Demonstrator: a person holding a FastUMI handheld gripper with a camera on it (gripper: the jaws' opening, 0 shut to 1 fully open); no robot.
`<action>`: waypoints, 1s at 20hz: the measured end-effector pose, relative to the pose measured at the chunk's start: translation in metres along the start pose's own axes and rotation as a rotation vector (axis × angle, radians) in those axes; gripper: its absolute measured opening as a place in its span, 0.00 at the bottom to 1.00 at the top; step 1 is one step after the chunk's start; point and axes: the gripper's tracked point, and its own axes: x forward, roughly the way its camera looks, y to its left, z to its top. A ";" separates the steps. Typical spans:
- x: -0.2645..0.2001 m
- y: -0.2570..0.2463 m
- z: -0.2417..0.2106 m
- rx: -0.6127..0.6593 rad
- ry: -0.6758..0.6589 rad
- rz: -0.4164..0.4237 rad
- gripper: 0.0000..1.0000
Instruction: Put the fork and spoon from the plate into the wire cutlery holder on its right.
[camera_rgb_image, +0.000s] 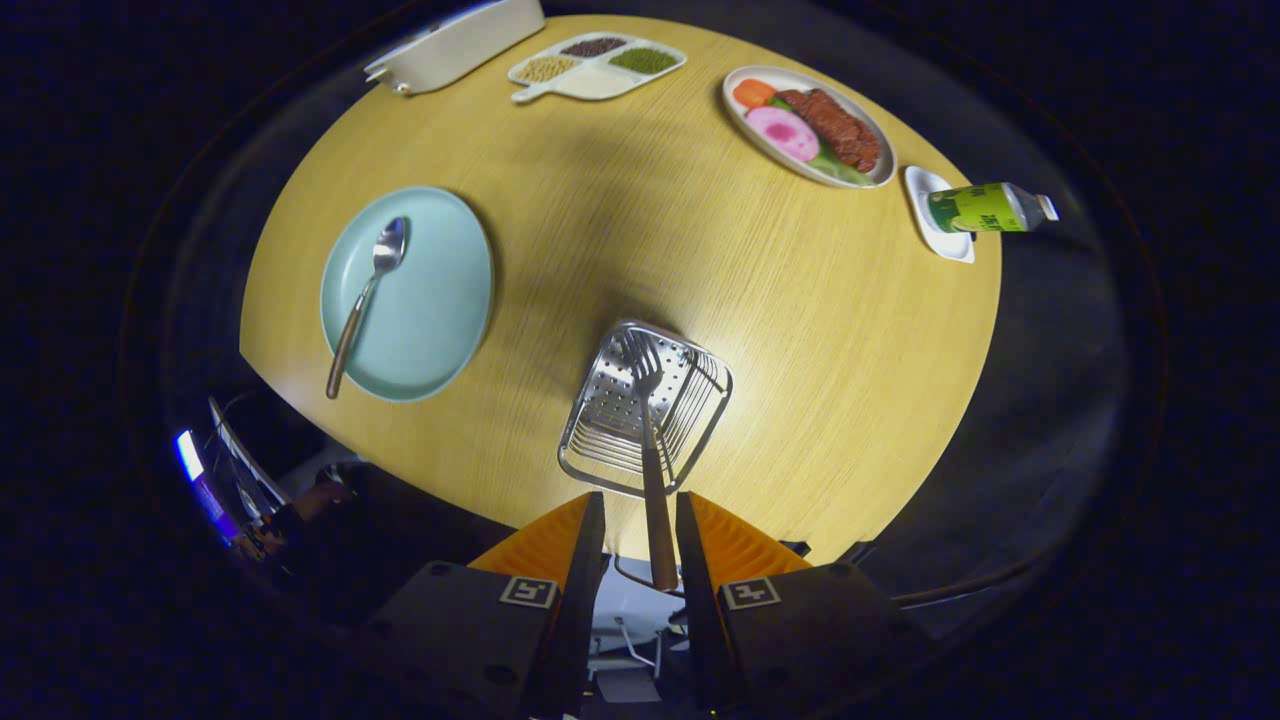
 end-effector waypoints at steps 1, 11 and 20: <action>-0.013 0.003 0.002 0.034 -0.067 0.017 0.45; -0.051 0.153 0.058 0.182 -0.496 0.246 0.48; 0.052 0.263 0.081 0.232 -0.399 0.284 0.70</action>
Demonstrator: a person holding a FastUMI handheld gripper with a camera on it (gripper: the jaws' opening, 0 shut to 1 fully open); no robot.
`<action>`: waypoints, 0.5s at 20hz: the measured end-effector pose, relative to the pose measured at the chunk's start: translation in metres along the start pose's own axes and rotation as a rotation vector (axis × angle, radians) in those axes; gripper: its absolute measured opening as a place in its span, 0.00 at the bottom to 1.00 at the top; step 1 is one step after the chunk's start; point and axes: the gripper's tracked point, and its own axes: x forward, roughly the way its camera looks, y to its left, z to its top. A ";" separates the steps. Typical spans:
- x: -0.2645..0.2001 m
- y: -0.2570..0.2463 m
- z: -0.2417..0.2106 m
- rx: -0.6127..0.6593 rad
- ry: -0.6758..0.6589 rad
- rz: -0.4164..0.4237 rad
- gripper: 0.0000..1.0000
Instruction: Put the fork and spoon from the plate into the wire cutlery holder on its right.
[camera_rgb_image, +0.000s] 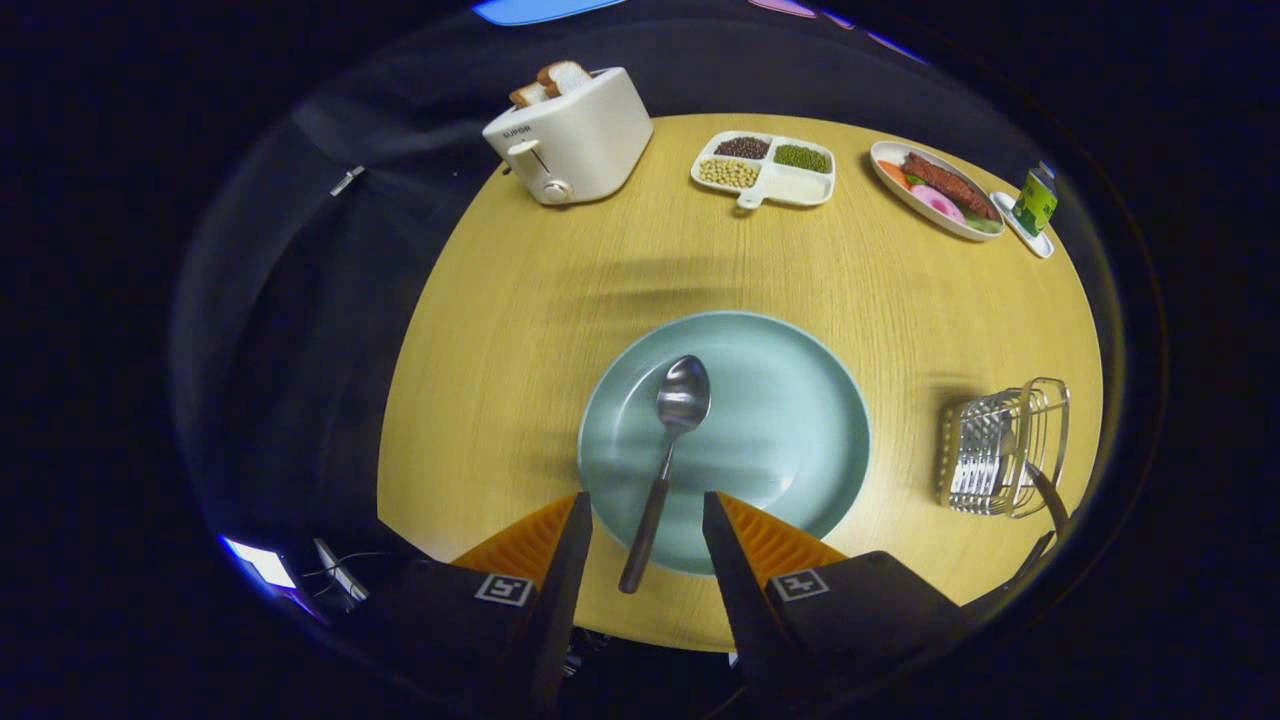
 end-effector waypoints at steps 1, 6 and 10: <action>0.008 -0.004 -0.002 -0.010 0.008 -0.028 0.71; 0.040 -0.006 -0.014 -0.041 0.049 -0.088 0.71; 0.055 -0.013 -0.021 -0.071 0.072 -0.129 0.70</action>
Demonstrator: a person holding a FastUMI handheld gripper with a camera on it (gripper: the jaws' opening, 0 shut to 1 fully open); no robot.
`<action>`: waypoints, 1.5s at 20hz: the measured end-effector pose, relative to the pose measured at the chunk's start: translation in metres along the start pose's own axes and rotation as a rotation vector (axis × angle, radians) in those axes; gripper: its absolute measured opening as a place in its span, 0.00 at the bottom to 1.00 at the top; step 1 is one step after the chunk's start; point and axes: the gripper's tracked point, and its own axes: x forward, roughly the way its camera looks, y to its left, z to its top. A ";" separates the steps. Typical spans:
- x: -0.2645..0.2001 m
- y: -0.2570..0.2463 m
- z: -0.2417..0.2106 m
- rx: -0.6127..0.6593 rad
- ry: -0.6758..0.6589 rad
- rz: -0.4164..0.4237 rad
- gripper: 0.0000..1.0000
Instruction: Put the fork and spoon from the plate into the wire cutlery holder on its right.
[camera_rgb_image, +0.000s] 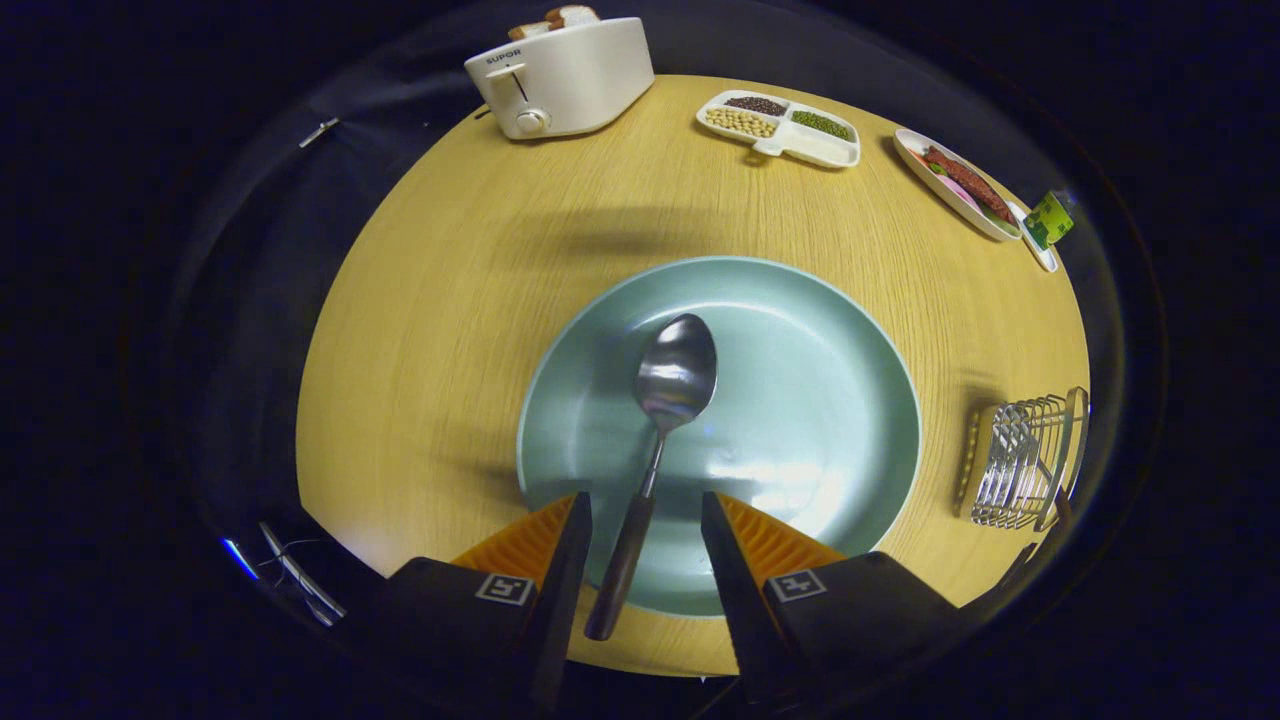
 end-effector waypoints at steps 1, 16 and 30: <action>0.003 -0.005 -0.001 0.005 0.007 -0.007 0.61; -0.064 -0.027 0.014 -0.049 -0.043 0.168 0.08; -0.209 -0.235 0.012 -0.214 0.238 0.016 0.08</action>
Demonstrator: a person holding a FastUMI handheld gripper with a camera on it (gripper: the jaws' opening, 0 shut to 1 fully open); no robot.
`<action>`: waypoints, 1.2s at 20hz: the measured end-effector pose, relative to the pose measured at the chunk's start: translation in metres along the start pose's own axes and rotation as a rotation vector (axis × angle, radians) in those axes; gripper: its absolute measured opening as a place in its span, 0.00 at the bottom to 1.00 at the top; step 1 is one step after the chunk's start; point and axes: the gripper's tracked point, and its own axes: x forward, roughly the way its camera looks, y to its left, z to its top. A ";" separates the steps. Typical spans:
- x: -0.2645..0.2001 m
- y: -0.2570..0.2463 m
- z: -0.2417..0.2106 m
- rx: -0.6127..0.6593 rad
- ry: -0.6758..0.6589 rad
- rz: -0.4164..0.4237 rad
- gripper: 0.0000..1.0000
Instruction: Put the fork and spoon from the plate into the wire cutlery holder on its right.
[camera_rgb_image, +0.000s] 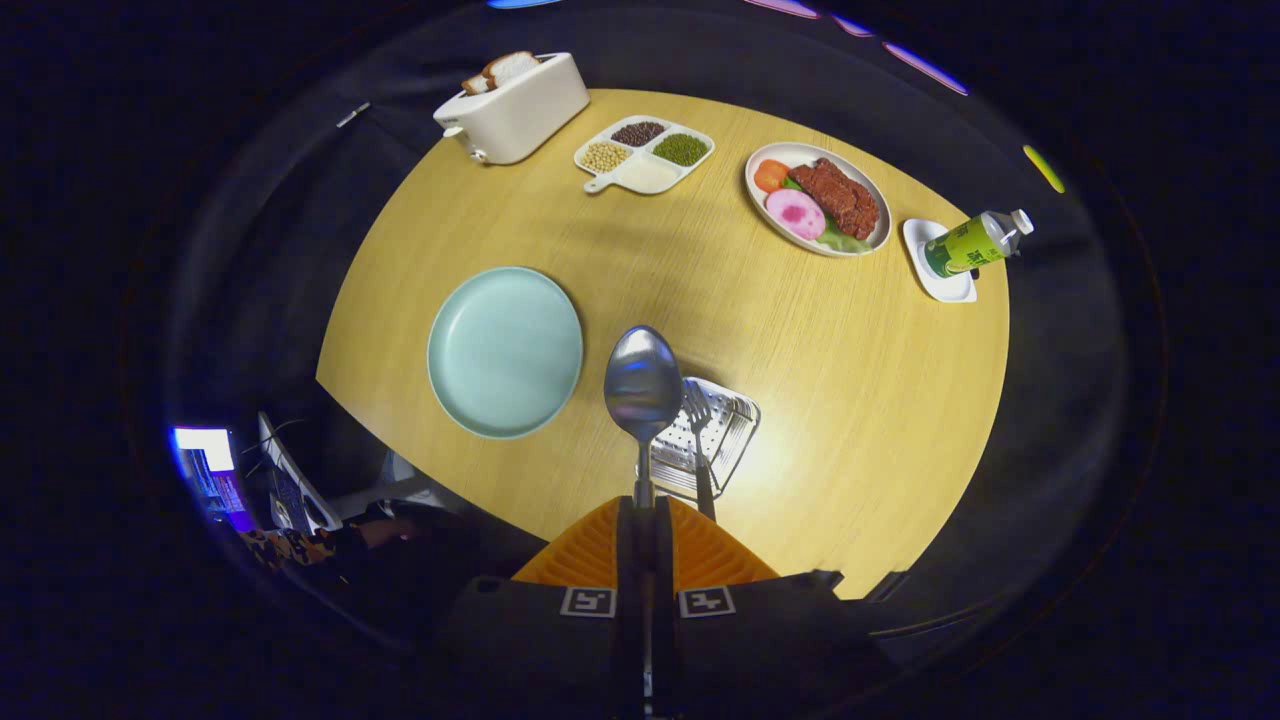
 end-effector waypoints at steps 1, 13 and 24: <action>0.003 -0.006 -0.006 -0.012 0.047 -0.008 0.08; 0.050 -0.033 -0.024 -0.239 0.445 -0.193 0.08; 0.070 -0.032 -0.005 -0.359 0.420 -0.263 0.62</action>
